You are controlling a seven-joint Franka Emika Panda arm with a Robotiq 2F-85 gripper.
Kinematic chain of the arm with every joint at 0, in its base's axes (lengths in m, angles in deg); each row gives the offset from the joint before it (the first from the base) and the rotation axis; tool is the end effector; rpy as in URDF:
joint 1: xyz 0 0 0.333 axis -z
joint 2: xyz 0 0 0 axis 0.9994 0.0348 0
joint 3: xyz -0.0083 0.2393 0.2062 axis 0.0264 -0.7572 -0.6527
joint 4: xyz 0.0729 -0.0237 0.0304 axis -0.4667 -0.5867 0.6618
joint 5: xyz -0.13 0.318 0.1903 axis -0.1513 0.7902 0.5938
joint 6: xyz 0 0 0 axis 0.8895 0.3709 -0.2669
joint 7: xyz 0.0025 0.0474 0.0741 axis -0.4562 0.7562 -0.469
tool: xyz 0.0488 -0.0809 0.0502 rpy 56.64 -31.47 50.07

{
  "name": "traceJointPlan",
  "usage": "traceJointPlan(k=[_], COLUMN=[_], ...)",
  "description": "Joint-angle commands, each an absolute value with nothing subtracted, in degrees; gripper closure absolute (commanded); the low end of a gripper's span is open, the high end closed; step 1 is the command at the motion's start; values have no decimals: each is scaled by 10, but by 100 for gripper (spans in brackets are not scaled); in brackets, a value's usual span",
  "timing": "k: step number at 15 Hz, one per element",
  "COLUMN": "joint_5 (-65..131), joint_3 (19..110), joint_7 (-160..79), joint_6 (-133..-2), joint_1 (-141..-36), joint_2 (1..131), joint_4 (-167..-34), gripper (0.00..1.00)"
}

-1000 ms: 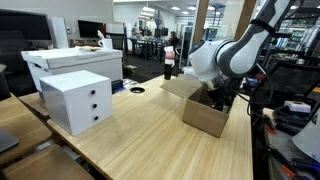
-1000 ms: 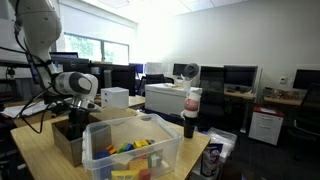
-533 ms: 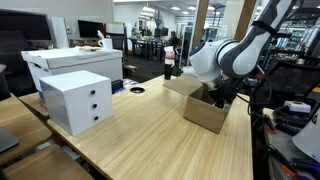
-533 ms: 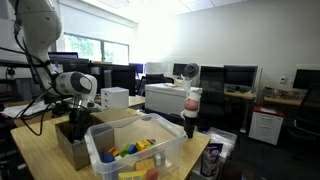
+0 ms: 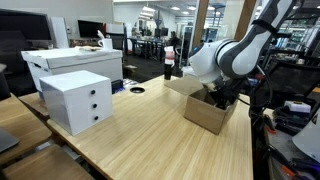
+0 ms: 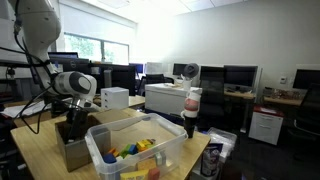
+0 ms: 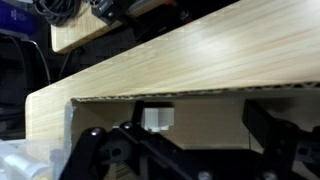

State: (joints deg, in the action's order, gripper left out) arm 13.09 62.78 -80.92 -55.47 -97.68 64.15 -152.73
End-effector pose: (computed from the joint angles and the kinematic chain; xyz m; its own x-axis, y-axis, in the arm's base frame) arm 0.3810 0.0340 0.1494 0.8574 -0.3896 -0.3362 -0.1658 -0.8277 0.5362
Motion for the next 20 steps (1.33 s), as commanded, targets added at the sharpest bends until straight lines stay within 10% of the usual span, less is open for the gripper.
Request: traceJointPlan(k=[1, 20], joint_5=[192, 400], joint_3=[614, 584], joint_7=[-750, -571], joint_6=[-556, -763], joint_1=[-955, -955], joint_2=[648, 602], joint_4=[-1525, -1528], gripper=[0, 0])
